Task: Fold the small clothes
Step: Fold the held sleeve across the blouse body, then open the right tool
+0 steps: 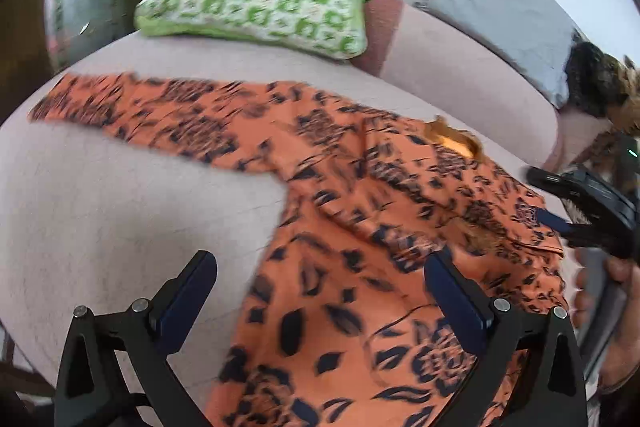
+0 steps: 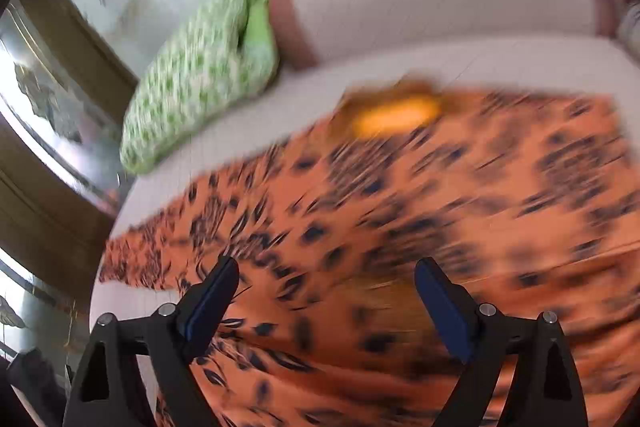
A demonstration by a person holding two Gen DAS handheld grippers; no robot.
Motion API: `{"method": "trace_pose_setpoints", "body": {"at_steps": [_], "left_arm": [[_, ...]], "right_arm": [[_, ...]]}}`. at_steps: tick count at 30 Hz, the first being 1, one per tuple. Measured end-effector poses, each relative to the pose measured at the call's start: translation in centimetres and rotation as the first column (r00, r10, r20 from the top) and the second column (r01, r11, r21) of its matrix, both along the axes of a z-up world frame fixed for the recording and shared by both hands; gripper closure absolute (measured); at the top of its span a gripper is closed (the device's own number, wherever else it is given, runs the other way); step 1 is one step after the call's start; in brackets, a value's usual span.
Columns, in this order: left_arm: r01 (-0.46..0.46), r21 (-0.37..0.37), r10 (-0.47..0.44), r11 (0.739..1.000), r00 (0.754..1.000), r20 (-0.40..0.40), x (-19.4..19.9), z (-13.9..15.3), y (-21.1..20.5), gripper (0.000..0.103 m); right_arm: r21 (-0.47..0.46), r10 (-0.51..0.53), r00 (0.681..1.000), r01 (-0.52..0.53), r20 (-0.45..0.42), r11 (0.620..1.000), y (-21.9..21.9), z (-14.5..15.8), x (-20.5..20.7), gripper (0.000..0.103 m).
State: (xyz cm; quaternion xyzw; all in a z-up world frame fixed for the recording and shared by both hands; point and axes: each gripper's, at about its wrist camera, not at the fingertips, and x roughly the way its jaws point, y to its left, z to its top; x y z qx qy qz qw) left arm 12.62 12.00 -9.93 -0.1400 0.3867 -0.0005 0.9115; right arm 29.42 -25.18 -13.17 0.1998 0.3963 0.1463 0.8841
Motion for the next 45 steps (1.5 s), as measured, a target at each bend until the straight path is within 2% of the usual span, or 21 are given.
{"method": "trace_pose_setpoints", "body": {"at_steps": [3, 6, 9, 13, 15, 20, 21, 22, 26, 27, 29, 31, 32, 34, 35, 36, 40, 41, 42, 44, 45], "left_arm": [[0.057, 0.052, -0.059, 0.997, 0.998, 0.033, 2.5, 1.7, -1.6, 0.0], [0.1, 0.039, -0.1, 0.994, 0.995, 0.024, 6.4, 2.4, -2.8, 0.0], [0.133, 0.009, -0.133, 0.991, 0.991, -0.001, 10.7, 2.2, -4.2, 0.0], [0.175, 0.092, -0.176, 0.98, 0.984, 0.001, 14.1, 1.3, -7.3, 0.0], [0.183, 0.141, -0.177, 0.973, 0.983, -0.053, 16.0, -0.5, -8.5, 0.0], [0.18, 0.184, -0.15, 0.966, 0.975, -0.165, 18.3, -5.0, -9.1, 0.0], [0.181, 0.182, -0.149, 0.966, 0.973, -0.179, 18.3, -5.5, -9.1, 0.0], [0.186, 0.187, -0.151, 0.964, 0.971, -0.187, 18.2, -6.0, -9.1, 0.0], [0.206, 0.199, -0.174, 0.958, 0.97, -0.168, 17.7, -5.4, -9.2, 0.0], [0.207, 0.195, -0.178, 0.959, 0.972, -0.154, 17.5, -5.1, -9.2, 0.0], [0.212, 0.206, -0.191, 0.955, 0.974, -0.119, 17.3, -4.7, -9.6, 0.0], [0.243, 0.242, -0.201, 0.939, 0.962, -0.186, 17.9, -6.1, -10.2, 0.0], [0.241, 0.225, -0.203, 0.944, 0.963, -0.179, 17.8, -6.3, -9.9, 0.0], [0.24, 0.205, -0.206, 0.949, 0.963, -0.173, 17.7, -6.0, -9.4, 0.0], [0.24, 0.203, -0.206, 0.949, 0.963, -0.174, 17.8, -5.8, -9.3, 0.0], [0.235, 0.205, -0.202, 0.95, 0.965, -0.168, 17.8, -5.7, -9.2, 0.0], [0.227, 0.199, -0.194, 0.953, 0.966, -0.172, 18.4, -6.2, -8.8, 0.0], [0.225, 0.198, -0.193, 0.954, 0.966, -0.171, 18.4, -6.2, -8.7, 0.0], [0.226, 0.201, -0.193, 0.953, 0.966, -0.173, 18.5, -6.1, -8.8, 0.0], [0.228, 0.193, -0.197, 0.954, 0.966, -0.17, 18.4, -6.2, -8.6, 0.0], [0.229, 0.19, -0.197, 0.955, 0.965, -0.17, 18.4, -6.3, -8.7, 0.0]], "right_arm": [[0.041, -0.118, 0.993, 0.118, -0.005, 0.992, -7.8, 0.3, -0.8, 0.012], [0.108, -0.182, 0.982, 0.186, -0.049, 0.977, -14.1, -0.7, -1.3, 0.012], [0.153, -0.224, 0.972, 0.233, -0.077, 0.96, -18.3, -2.4, -1.5, 0.012], [0.206, -0.207, 0.969, 0.232, -0.135, 0.951, -21.5, -4.4, 1.4, 0.013], [0.236, -0.188, 0.967, 0.226, -0.171, 0.945, -21.7, -5.9, 3.3, 0.027], [0.251, -0.066, 0.96, 0.137, -0.273, 0.958, -18.9, -9.2, 6.4, 0.037], [0.211, -0.048, 0.959, 0.109, -0.278, 0.971, -18.4, -9.3, 6.5, 0.063], [0.141, -0.027, 0.959, 0.07, -0.283, 0.988, -17.5, -9.2, 6.8, 0.082], [-0.062, -0.105, 0.98, 0.096, -0.17, 0.994, -16.9, -6.2, 6.1, 0.093], [-0.081, -0.104, 0.982, 0.092, -0.155, 0.992, -16.8, -5.9, 6.0, 0.093], [-0.179, -0.072, 0.974, 0.033, -0.216, 0.983, -15.6, -7.6, 6.8, 0.093], [-0.145, -0.079, 0.973, 0.048, -0.218, 0.988, -16.0, -8.4, 6.9, 0.09], [-0.056, -0.103, 0.969, 0.093, -0.224, 0.994, -17.1, -8.3, 6.9, 0.084], [0.013, -0.154, 0.964, 0.161, -0.217, 0.987, -18.4, -7.7, 6.7, 0.056], [0.07, -0.177, 0.967, 0.193, -0.184, 0.979, -19.2, -7.0, 6.7, 0.029], [0.107, -0.184, 0.969, 0.203, -0.163, 0.973, -19.5, -6.6, 7.0, 0.023], [0.138, -0.186, 0.967, 0.212, -0.176, 0.967, -19.1, -6.8, 11.5, 0.023], [0.129, -0.171, 0.961, 0.202, -0.217, 0.971, -18.6, -7.9, 13.2, 0.025], [0.127, -0.152, 0.947, 0.194, -0.282, 0.973, -18.0, -9.5, 14.9, 0.044], [0.059, -0.18, 0.949, 0.201, -0.259, 0.978, -17.8, -9.0, 15.5, 0.091], [0.031, -0.189, 0.958, 0.2, -0.214, 0.979, -17.3, -8.1, 15.2, 0.091]]}}
